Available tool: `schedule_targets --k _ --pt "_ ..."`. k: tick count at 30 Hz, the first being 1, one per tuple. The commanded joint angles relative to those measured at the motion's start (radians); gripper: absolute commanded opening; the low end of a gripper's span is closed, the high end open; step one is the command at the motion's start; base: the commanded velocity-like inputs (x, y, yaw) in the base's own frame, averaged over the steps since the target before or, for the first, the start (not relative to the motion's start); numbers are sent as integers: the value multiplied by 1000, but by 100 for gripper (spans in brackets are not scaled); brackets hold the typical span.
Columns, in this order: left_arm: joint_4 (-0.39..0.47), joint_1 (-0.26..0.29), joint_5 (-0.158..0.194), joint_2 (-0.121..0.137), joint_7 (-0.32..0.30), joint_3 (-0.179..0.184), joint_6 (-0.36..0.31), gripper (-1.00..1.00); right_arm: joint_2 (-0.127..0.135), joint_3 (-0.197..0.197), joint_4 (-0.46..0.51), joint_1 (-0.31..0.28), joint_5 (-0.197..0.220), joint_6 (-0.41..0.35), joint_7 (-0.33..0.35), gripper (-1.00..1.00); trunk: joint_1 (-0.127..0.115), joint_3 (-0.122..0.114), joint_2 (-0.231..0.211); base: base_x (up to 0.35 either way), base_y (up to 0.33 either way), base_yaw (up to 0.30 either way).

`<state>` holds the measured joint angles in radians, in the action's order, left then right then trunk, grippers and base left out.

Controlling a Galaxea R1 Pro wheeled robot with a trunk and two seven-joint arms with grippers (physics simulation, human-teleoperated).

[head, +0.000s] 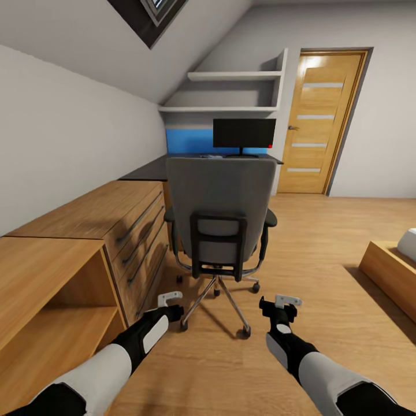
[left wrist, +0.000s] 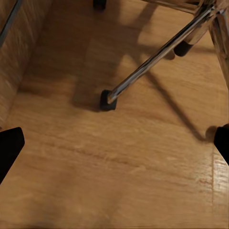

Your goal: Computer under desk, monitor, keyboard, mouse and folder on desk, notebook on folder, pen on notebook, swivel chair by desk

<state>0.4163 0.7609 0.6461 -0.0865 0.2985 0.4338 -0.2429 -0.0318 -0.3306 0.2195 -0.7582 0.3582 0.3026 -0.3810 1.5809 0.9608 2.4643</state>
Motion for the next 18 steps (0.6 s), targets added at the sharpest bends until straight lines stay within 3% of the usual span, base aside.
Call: schedule_targets --k 1,6,9,12,16,18 --pt "0 3 9 0 8 8 -4 100 0 -8 2 -2 10 -2 -4 100 4 4 8 0 0 0" --pt "-32 9 5 -3 0 10 30 100 -3 -14 8 -6 8 -18 13 100 20 21 36 0 0 0" --pt "-51 10 3 -5 -2 12 115 100 -9 -17 8 -7 4 -20 72 100 20 28 36 0 0 0" --pt "-53 10 3 -6 -2 11 127 100 -14 -20 9 -6 2 -18 97 100 20 28 36 0 0 0" --pt "-54 10 2 -10 -2 12 137 100 -39 -21 13 -5 -16 -16 110 100 20 28 36 0 0 0" --pt "-59 10 -1 -36 -2 22 156 100 -56 -22 16 -4 -53 -14 113 100 20 28 36 0 0 0"
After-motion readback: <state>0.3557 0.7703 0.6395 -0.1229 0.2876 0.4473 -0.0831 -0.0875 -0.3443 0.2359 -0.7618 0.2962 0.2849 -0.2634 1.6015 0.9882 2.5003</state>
